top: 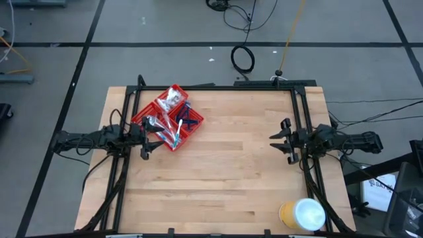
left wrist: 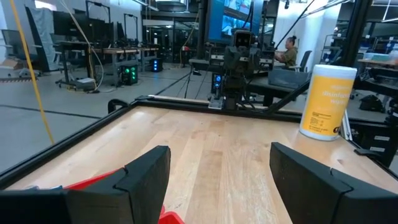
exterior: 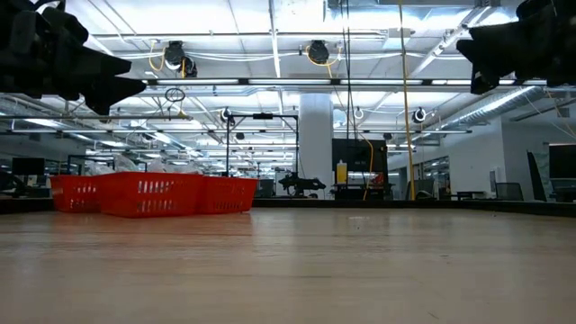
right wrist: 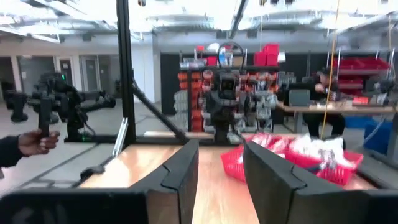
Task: Pick & Place Travel size toiletries
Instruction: Return to Home Position
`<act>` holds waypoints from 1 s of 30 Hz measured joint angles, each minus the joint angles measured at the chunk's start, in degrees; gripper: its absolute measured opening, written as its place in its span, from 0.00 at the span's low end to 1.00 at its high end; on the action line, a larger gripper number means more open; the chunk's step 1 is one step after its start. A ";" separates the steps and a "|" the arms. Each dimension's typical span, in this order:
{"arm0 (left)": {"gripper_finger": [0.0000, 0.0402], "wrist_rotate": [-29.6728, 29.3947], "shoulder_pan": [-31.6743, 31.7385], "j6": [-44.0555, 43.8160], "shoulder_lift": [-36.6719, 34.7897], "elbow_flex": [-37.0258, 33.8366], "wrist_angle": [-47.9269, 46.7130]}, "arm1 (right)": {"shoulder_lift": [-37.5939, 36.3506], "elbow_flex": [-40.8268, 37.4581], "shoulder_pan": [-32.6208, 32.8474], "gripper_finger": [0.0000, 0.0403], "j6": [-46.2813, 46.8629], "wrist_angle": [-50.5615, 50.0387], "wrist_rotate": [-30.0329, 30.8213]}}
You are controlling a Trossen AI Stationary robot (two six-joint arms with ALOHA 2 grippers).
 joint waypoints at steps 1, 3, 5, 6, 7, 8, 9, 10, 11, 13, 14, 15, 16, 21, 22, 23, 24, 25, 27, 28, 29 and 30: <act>0.67 -0.02 0.00 -0.02 0.00 -0.02 0.16 | 0.01 -0.03 0.00 0.29 0.20 -0.84 0.00; 0.67 -0.06 0.00 0.65 0.00 -0.02 0.27 | 0.00 -0.05 0.00 0.29 0.45 -1.62 -0.02; 0.67 -0.06 0.00 4.02 0.00 -0.02 0.25 | 0.00 -0.07 0.00 0.29 0.45 -2.25 -0.02; 0.67 -0.06 0.00 5.83 0.00 -0.02 0.26 | 0.00 -0.07 0.00 0.29 0.45 -2.81 -0.02; 0.67 -0.06 0.00 7.18 0.00 -0.02 0.27 | 0.00 -0.09 0.00 0.29 0.42 -3.47 -0.02; 0.67 -0.06 0.00 8.16 0.00 -0.02 0.25 | 0.00 -0.11 0.00 0.29 0.37 -4.34 -0.01; 0.67 -0.06 0.00 8.74 0.00 -0.02 0.28 | 0.00 -0.11 0.00 0.29 0.14 -5.52 0.05; 0.67 -0.06 0.00 8.98 0.00 -0.02 0.34 | 0.01 -0.11 0.00 0.29 -0.19 -6.48 0.07; 0.67 -0.10 0.00 8.99 0.00 -0.06 0.51 | 0.02 -0.11 0.00 0.29 -0.73 -7.28 0.06; 0.67 -0.13 0.00 8.43 0.00 -0.07 0.57 | 0.00 -0.16 0.00 0.29 -1.40 -8.20 0.02; 0.67 -0.15 0.00 8.24 0.00 -0.07 0.59 | 0.02 -0.16 0.00 0.29 -1.51 -8.59 0.02; 0.67 -0.16 0.00 8.04 0.00 -0.07 0.62 | 0.02 -0.16 0.00 0.29 -1.72 -8.87 0.06; 0.67 -0.17 0.00 7.70 0.00 -0.07 0.62 | 0.02 -0.16 0.00 0.29 -1.99 -8.97 0.07; 0.67 -0.17 0.00 7.08 0.00 -0.07 0.67 | 0.02 -0.16 0.00 0.29 -1.63 -8.84 -0.17; 0.67 -0.17 0.00 7.07 0.00 -0.07 0.67 | 0.02 -0.18 0.00 0.29 -1.61 -8.84 -0.17; 0.67 -0.17 0.00 7.07 0.00 -0.07 0.67 | 0.02 -0.18 0.00 0.29 -1.54 -8.84 -0.18; 0.67 -0.17 0.00 6.98 0.00 -0.07 0.67 | 0.02 -0.18 0.02 0.29 -1.54 -8.84 -0.20; 0.67 -0.17 0.00 6.94 0.00 -0.07 0.68 | 0.02 -0.19 0.00 0.29 -1.54 -8.83 -0.20; 0.67 -0.15 0.00 7.05 0.00 -0.07 0.69 | 0.02 -0.22 0.00 0.29 -1.54 -8.84 -0.22; 0.67 -0.15 0.00 7.08 0.00 -0.07 0.69 | 0.02 -0.22 0.00 0.29 -1.54 -8.82 -0.22; 0.67 -0.15 0.00 7.08 0.00 -0.07 0.69 | 0.02 -0.22 0.00 0.29 -1.54 -8.82 -0.22; 0.67 -0.15 0.00 7.00 0.00 -0.07 0.69 | 0.02 -0.22 0.00 0.29 -1.54 -8.82 -0.22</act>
